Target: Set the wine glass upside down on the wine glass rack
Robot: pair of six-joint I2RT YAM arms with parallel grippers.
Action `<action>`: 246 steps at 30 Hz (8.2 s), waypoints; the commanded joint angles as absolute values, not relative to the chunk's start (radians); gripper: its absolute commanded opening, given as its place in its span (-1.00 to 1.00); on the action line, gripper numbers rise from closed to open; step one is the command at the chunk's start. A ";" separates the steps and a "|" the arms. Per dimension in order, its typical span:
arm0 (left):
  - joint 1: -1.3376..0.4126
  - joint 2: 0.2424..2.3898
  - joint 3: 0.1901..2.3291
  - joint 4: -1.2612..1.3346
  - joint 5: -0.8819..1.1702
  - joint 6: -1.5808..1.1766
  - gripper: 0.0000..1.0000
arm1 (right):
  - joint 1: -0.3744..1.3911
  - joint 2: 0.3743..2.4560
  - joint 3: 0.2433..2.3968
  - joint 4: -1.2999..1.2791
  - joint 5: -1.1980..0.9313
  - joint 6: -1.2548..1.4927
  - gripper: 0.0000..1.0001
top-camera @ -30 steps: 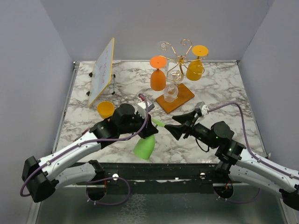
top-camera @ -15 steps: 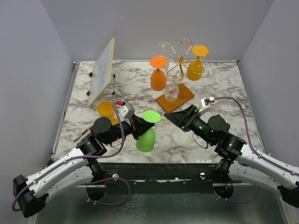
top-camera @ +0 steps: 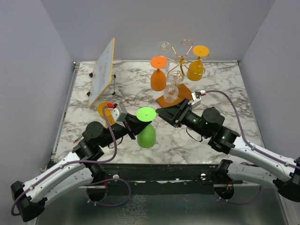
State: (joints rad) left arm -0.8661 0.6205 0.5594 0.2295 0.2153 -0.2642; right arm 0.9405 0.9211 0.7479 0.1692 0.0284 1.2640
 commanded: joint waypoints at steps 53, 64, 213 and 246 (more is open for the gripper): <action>-0.874 0.598 0.549 0.204 0.120 -0.289 -0.42 | 0.943 1.019 0.753 0.367 -0.146 1.358 -0.98; -0.874 0.465 0.534 0.125 -0.056 -0.348 0.63 | 0.943 0.843 0.762 -0.083 0.178 1.352 -0.99; -0.874 0.551 0.678 -0.313 -0.542 -0.522 0.87 | 0.460 1.144 1.230 -0.199 0.543 0.815 -0.66; -0.736 0.979 1.047 -0.811 -0.689 -0.389 0.89 | 0.461 0.700 1.007 -0.403 0.517 0.819 0.13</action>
